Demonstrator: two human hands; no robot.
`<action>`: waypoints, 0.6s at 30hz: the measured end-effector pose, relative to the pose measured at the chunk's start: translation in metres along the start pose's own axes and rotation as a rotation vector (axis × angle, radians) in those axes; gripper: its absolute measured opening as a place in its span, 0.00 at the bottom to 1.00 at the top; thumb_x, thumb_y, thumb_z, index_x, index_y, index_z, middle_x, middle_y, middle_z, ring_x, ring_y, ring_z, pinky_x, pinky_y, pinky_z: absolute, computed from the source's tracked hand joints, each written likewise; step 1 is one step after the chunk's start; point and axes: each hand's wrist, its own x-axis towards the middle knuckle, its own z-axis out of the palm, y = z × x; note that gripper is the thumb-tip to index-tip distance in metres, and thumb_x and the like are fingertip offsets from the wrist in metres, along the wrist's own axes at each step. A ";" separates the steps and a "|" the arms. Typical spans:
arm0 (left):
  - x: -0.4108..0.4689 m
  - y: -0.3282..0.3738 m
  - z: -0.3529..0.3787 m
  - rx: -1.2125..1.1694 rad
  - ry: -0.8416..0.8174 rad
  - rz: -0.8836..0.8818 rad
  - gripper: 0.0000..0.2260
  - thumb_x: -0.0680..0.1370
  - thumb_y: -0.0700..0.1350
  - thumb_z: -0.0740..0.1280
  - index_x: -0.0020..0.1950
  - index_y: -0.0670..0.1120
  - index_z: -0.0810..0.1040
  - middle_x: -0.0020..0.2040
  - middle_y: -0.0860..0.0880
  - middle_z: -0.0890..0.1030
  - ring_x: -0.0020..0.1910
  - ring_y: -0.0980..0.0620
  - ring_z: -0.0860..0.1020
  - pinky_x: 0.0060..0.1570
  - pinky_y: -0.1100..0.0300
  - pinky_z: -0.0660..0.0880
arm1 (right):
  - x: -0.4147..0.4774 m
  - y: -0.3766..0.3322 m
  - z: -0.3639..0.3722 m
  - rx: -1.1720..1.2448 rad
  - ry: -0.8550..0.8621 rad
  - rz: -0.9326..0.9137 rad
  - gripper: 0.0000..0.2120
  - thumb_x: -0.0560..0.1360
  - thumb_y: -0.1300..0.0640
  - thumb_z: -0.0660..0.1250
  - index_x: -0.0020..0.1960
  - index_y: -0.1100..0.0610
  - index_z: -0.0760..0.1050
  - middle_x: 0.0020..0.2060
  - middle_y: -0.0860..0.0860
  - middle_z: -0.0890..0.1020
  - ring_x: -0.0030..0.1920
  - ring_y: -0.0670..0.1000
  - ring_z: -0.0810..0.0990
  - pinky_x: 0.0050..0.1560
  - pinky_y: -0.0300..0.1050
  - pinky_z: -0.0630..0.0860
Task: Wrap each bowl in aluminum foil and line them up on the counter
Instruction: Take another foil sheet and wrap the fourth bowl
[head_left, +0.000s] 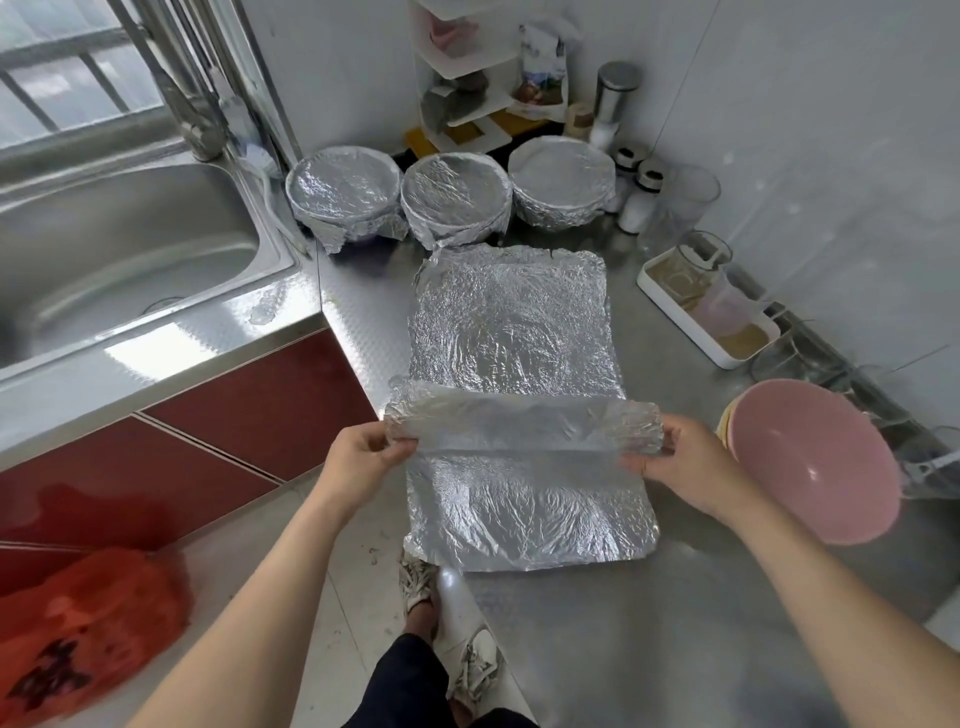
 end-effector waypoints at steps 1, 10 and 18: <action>0.000 -0.002 0.001 -0.022 0.004 -0.003 0.05 0.74 0.39 0.74 0.42 0.49 0.84 0.42 0.47 0.85 0.41 0.55 0.79 0.48 0.60 0.75 | 0.002 0.002 0.005 -0.015 0.025 0.025 0.14 0.69 0.66 0.75 0.51 0.53 0.80 0.46 0.49 0.85 0.44 0.44 0.82 0.47 0.33 0.76; 0.014 -0.009 0.019 0.123 0.112 -0.110 0.11 0.74 0.46 0.74 0.32 0.48 0.79 0.24 0.56 0.72 0.22 0.60 0.65 0.31 0.61 0.64 | 0.030 0.033 0.035 -0.352 0.244 0.316 0.19 0.73 0.46 0.71 0.38 0.62 0.75 0.29 0.56 0.76 0.28 0.53 0.71 0.30 0.43 0.64; 0.018 -0.007 0.030 0.341 0.221 -0.125 0.16 0.76 0.51 0.73 0.31 0.44 0.77 0.26 0.50 0.74 0.26 0.52 0.69 0.30 0.57 0.63 | 0.041 0.027 0.050 -0.605 0.329 0.310 0.19 0.78 0.47 0.64 0.57 0.63 0.76 0.52 0.58 0.82 0.49 0.59 0.80 0.46 0.50 0.75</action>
